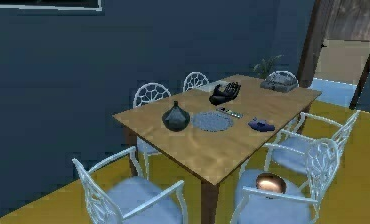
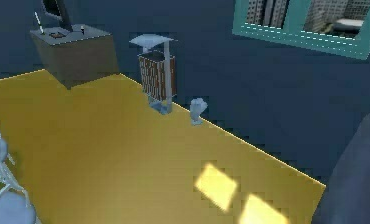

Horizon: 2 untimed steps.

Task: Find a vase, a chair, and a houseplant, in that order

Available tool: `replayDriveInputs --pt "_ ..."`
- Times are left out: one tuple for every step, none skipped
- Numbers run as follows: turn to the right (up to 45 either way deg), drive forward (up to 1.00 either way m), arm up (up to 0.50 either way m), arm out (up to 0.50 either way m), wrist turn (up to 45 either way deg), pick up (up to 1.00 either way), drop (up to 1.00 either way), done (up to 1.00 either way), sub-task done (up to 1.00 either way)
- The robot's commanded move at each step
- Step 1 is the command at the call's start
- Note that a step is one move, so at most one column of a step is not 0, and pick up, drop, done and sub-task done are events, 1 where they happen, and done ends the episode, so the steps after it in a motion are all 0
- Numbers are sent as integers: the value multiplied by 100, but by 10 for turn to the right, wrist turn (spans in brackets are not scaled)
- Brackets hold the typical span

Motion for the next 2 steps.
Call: replayDriveInputs --pt "0 0 0 0 0 0 0 0 100" --pt "-450 0 0 0 0 0 0 0 0"
